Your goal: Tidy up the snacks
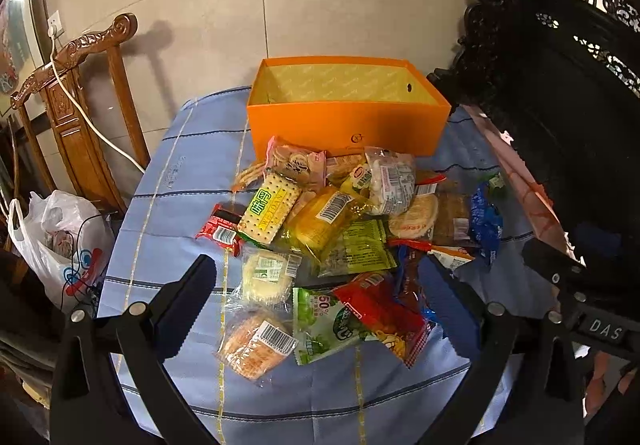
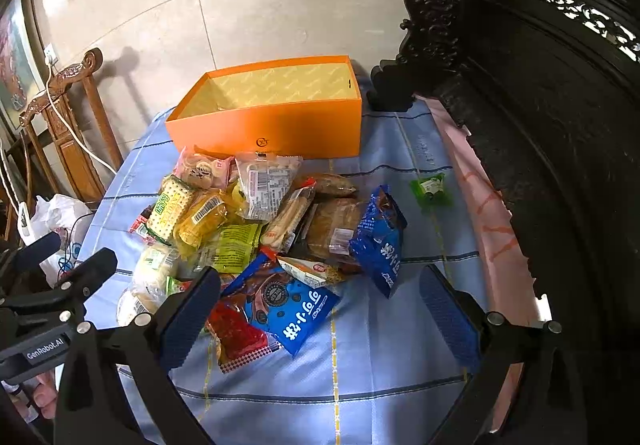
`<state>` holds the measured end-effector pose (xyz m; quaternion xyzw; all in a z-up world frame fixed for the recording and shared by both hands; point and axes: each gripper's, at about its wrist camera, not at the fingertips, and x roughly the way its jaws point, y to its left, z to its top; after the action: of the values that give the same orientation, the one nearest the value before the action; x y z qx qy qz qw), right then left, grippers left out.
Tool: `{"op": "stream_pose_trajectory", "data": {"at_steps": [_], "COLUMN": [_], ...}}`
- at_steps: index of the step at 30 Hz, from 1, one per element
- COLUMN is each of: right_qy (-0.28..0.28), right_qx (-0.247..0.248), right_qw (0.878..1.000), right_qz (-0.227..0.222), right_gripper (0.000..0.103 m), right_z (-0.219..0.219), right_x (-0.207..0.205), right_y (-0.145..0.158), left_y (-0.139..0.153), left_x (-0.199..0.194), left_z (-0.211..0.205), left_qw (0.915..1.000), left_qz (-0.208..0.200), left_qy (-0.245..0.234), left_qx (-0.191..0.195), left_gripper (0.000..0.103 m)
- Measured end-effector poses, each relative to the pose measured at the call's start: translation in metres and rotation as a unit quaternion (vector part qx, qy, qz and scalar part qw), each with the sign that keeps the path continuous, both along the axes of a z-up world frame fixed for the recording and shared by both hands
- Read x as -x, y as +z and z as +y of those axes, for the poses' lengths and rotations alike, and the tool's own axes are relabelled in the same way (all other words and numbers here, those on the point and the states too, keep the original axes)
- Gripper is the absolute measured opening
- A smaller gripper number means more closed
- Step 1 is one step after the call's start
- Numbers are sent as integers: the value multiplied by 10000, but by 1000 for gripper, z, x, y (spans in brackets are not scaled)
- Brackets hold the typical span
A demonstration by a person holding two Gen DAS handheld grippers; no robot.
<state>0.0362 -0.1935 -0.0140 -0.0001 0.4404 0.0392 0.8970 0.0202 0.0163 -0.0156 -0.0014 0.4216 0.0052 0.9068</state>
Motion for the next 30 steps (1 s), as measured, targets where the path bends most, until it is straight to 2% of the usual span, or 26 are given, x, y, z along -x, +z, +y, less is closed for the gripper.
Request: {"op": "stream_pose_trajectory", "data": {"at_steps": [13, 18, 30], "right_qy": [19, -16, -19], "right_qx": [7, -3, -14], "right_qw": [10000, 10000, 10000], "right_qz": [-35, -66, -60], "right_gripper": [99, 99, 99], "right_z": [-1, -2, -2], "right_x": [0, 2, -1], "right_y": [3, 5, 5], "left_y": [6, 4, -3], "left_x": [3, 2, -2], "left_z": [-3, 0, -3], "left_qw": [9999, 10000, 9998], "left_qz": [-74, 62, 121], "left_qy": [-44, -62, -81], "left_qx": [-146, -6, -126], "left_gripper": [99, 99, 99]}}
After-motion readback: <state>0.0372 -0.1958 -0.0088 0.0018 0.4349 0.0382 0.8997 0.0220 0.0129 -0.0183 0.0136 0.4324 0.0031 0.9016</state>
